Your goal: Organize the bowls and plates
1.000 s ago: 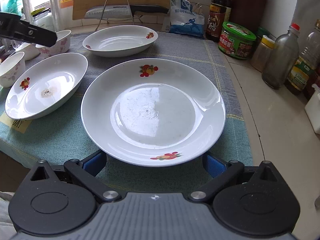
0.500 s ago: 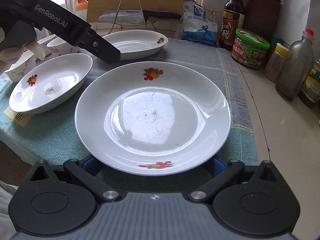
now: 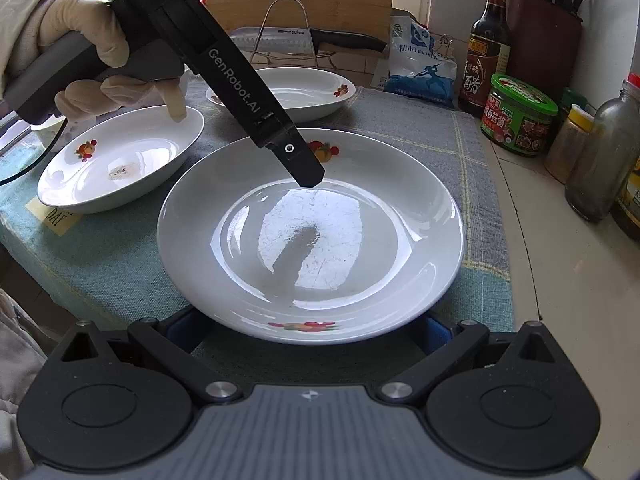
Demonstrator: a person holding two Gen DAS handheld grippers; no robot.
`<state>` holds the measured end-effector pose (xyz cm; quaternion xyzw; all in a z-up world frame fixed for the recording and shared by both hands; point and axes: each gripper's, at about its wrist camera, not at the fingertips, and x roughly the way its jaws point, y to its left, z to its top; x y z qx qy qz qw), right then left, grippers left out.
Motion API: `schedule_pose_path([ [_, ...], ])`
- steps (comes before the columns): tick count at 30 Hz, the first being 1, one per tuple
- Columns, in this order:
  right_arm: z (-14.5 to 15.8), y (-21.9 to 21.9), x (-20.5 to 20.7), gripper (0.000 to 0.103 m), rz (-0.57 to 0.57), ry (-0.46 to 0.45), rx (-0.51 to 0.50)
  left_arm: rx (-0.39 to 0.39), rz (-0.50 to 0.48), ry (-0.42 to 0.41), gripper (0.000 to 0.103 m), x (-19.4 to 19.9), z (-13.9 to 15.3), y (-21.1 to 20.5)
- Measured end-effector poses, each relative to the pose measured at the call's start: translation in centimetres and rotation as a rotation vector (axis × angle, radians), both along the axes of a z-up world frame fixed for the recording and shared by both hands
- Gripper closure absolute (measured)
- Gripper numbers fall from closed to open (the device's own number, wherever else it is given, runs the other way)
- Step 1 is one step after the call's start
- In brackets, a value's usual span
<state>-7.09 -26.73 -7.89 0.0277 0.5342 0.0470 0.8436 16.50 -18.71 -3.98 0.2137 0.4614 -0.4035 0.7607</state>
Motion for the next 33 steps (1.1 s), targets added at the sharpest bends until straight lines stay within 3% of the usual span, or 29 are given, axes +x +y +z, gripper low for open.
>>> schedule_pose_path([
  [13, -0.1, -0.4, 0.3, 0.000, 0.038, -0.007, 0.014, 0.056, -0.056, 0.099, 0.041, 1.7, -1.0, -1.5],
  [28, 0.2, -0.6, 0.6, 0.000, 0.018, 0.015, 0.046, 0.051, -0.079, 0.084, 0.041, 1.7, -0.8, -1.8],
  [33, 0.6, -0.7, 1.2, 0.000, 0.031, 0.011, 0.012, 0.038, -0.081, 0.066, 0.041, 2.0, -0.3, -2.1],
])
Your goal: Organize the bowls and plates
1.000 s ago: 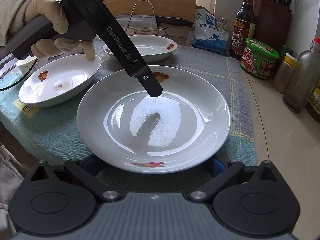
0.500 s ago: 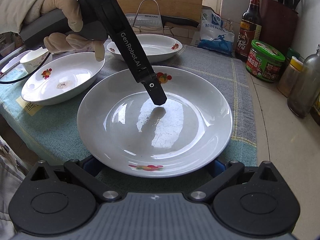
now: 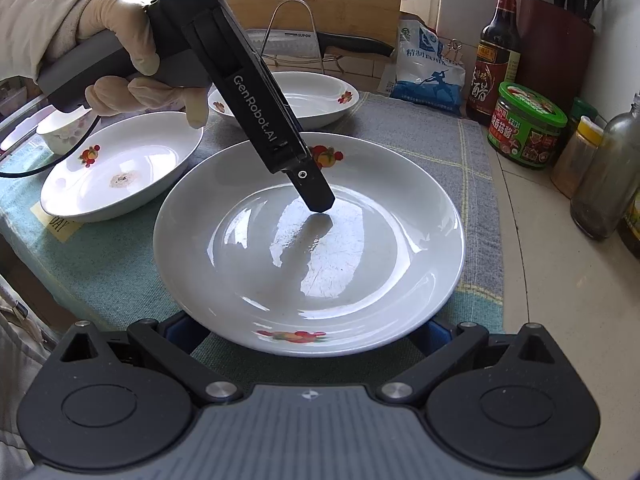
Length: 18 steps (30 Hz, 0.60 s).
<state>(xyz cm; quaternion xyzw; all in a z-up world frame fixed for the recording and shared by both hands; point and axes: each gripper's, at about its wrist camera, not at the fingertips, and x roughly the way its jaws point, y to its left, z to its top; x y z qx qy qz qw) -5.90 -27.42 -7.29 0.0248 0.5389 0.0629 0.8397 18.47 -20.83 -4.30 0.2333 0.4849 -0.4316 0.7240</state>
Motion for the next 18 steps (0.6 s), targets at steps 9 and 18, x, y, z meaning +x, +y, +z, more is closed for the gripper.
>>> schedule_pose_path([
  [9, 0.2, -2.2, 1.8, 0.000, 0.008, -0.016, -0.043, -0.049, 0.005, -0.040, 0.041, 2.2, 0.8, -1.8],
  [18, -1.5, -5.2, 3.7, 0.000, -0.006, -0.015, -0.066, -0.071, 0.003, -0.081, 0.040, 4.9, 0.1, -4.4],
])
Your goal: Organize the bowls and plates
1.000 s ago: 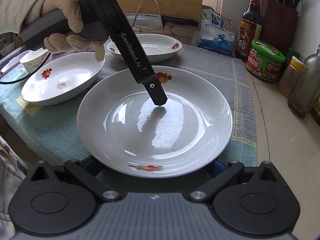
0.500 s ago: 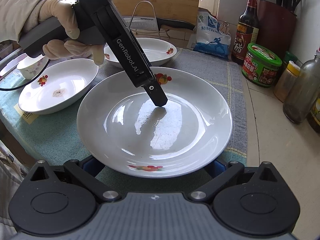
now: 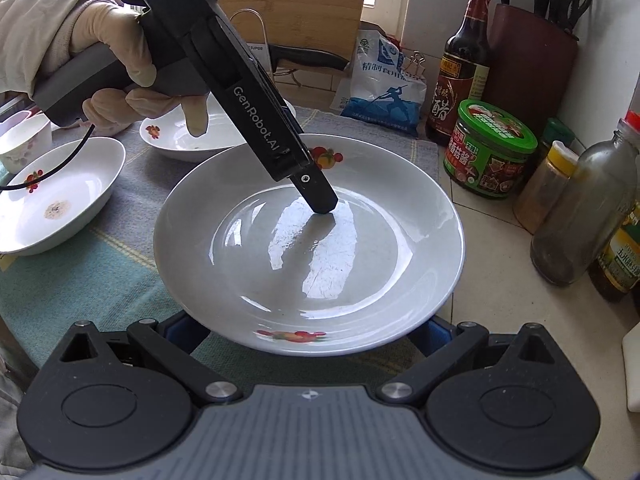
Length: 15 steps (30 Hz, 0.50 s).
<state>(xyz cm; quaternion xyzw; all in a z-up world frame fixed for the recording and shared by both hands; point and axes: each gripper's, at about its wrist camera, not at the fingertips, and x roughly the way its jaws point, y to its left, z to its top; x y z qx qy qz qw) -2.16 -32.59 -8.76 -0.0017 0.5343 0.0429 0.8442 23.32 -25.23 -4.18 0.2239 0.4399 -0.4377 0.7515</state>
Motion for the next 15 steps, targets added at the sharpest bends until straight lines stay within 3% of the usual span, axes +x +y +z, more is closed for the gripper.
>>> schedule_pose_path([
  [15, -1.8, -2.3, 1.2, 0.000, -0.036, 0.021, 0.006, 0.004, 0.017, -0.018, 0.040, 1.8, -2.0, -2.1],
])
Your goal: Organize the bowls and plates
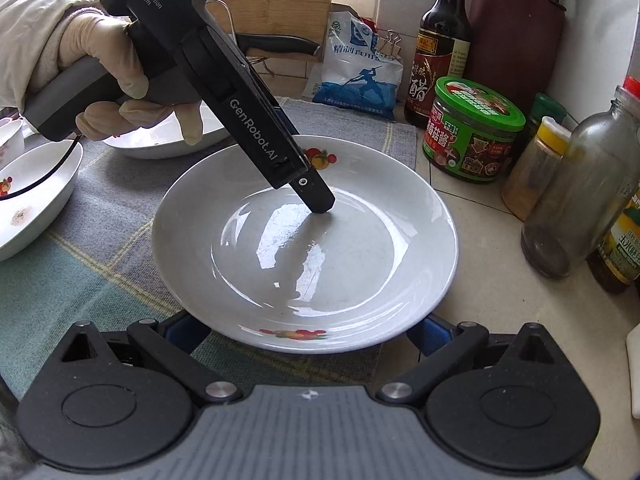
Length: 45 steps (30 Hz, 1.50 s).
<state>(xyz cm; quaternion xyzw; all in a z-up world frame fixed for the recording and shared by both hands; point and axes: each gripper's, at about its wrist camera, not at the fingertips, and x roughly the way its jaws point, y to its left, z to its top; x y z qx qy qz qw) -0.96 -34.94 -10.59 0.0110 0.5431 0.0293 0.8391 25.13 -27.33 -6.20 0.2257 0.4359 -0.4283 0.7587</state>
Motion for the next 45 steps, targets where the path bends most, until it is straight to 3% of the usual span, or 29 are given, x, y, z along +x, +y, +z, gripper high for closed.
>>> schedule_pose_path([
  [6, -0.2, 0.1, 0.0, 0.000, 0.000, 0.003, -0.008, 0.003, -0.005, -0.015, 0.039, -0.2, 0.1, 0.0],
  [11, 0.0, 0.6, -0.1, 0.000, -0.023, 0.006, -0.022, -0.014, -0.015, -0.048, 0.020, -1.2, 1.2, 0.7],
  [22, 3.1, 2.6, -1.5, 0.000, -0.155, 0.000, -0.046, -0.125, 0.062, -0.139, 0.009, -5.8, 6.3, 6.4],
  [30, 4.6, 5.3, -1.8, 0.000, -0.204, -0.015, -0.046, -0.164, 0.209, -0.204, 0.007, -10.1, 7.4, 12.1],
  [34, 4.8, 6.8, -1.7, 0.000, -0.198, -0.020, -0.038, -0.183, 0.335, -0.255, 0.007, -12.2, 7.5, 15.0],
  [38, 5.0, 8.2, -1.4, 0.000, -0.192, -0.040, 0.026, -0.218, 0.414, -0.214, 0.007, -13.6, 6.9, 17.4],
  [45, 5.2, 11.4, 0.3, 0.000, -0.096, -0.054, 0.075, -0.195, 0.489, -0.219, 0.007, -15.2, 6.0, 20.3],
])
